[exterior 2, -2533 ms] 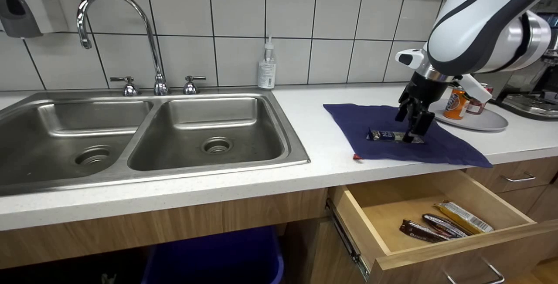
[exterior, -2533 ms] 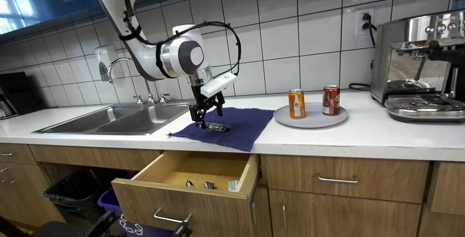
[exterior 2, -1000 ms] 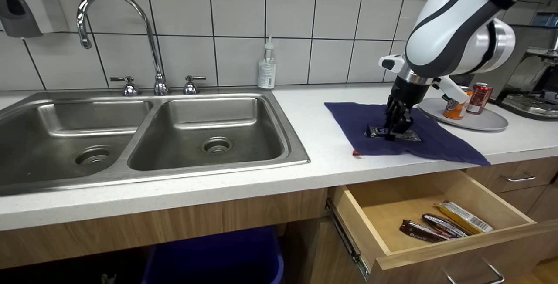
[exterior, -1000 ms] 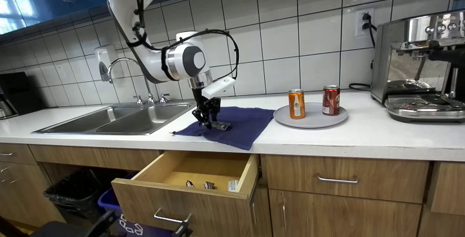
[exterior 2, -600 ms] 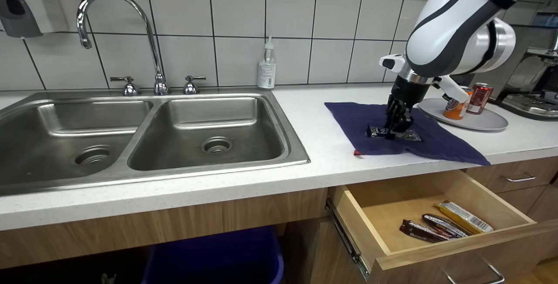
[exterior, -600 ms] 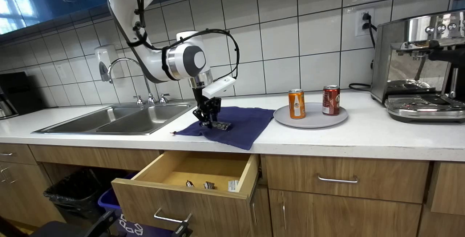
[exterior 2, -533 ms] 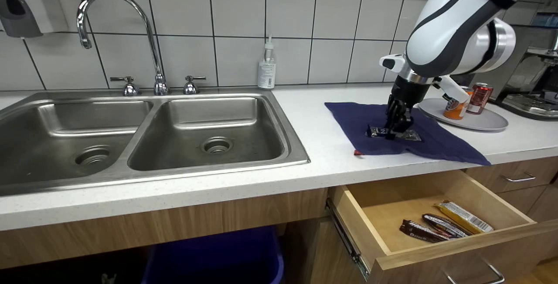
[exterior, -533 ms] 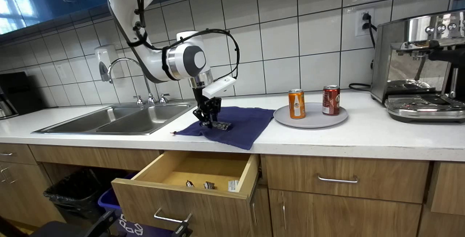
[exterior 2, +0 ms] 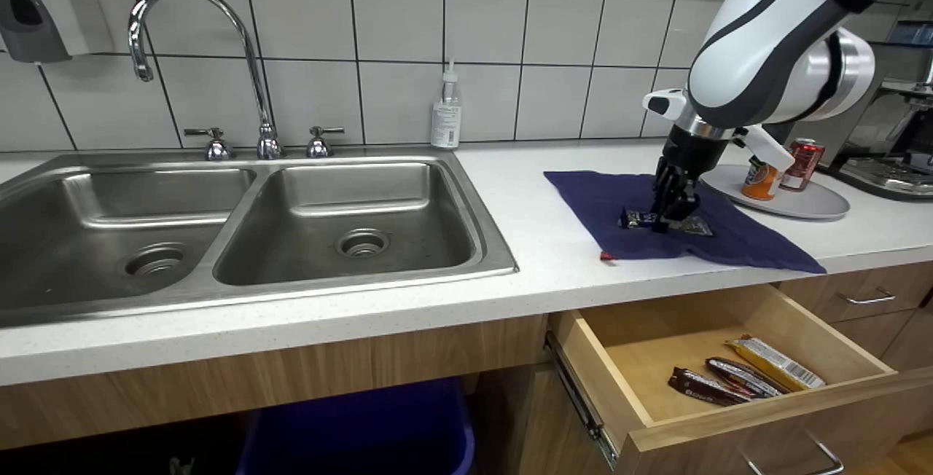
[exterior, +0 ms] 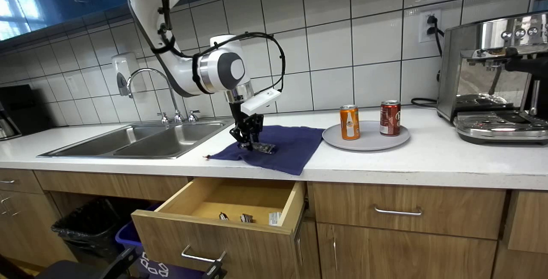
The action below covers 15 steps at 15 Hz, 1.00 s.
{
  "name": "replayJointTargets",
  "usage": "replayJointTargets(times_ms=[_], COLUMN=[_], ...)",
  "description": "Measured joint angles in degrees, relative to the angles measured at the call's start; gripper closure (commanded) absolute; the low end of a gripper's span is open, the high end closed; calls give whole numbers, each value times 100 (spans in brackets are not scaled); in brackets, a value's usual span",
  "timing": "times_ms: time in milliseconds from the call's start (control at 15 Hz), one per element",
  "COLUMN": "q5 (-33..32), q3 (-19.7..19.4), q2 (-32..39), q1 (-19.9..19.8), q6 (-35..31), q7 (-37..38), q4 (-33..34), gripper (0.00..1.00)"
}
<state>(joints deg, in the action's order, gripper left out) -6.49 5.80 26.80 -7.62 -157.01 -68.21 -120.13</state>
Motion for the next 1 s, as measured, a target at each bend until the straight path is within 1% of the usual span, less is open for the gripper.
replayJointTargets(times_ms=[1000], q5=[10], q3=[1], q2=[-641], q1=[-113], q6=[-411], q7=[-15], q4=[-770], gripper=[92])
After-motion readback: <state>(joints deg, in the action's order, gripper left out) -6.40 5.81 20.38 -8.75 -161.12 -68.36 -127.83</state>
